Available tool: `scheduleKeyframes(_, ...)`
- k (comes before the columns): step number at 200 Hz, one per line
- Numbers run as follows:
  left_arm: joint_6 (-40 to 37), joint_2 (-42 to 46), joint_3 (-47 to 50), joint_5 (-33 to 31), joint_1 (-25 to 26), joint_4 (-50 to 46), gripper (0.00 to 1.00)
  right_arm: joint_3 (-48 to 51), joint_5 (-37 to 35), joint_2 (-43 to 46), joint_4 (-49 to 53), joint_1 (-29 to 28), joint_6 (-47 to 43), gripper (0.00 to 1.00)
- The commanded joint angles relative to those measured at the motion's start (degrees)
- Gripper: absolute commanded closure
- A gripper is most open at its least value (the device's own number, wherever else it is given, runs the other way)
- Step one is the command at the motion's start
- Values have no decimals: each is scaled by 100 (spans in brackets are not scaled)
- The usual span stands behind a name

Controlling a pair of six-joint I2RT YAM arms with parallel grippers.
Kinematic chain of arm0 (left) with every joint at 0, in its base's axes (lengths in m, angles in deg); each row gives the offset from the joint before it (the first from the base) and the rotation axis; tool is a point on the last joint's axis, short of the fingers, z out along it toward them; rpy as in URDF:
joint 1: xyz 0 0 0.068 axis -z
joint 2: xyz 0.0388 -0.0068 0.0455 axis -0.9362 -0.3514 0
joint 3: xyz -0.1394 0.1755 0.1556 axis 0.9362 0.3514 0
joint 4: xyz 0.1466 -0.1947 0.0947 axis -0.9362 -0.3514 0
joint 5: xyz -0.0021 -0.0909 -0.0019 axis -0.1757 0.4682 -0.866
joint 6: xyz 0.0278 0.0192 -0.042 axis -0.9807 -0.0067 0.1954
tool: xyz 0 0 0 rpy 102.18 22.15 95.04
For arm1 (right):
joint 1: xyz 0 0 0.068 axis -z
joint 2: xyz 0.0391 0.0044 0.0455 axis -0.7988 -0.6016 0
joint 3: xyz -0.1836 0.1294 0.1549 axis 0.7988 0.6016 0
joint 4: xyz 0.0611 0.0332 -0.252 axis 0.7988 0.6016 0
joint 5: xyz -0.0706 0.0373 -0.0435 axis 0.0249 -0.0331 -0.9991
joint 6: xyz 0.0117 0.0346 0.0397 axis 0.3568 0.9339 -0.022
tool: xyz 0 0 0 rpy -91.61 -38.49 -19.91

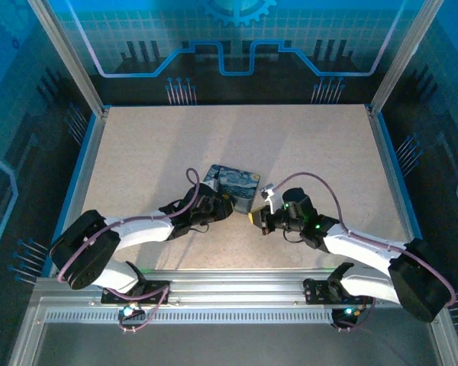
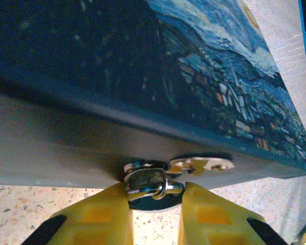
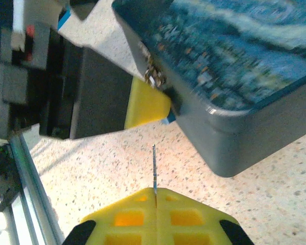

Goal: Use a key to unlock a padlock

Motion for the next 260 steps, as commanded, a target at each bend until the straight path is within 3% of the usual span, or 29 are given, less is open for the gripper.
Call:
scheduleKeyframes(1, 165, 260, -245, 120, -11, -53, 81, 112, -275, -317, -646, -301, -207, 98)
scheduleKeyframes(88, 342, 355, -317, 219, -50, -199, 80, 57, -482, -1442, -1526, -555, -687, 98)
scheduleKeyframes(260, 370, 410, -274, 186, -67, -221, 80, 11, -543, -1838, -2203, -358, -887, 98)
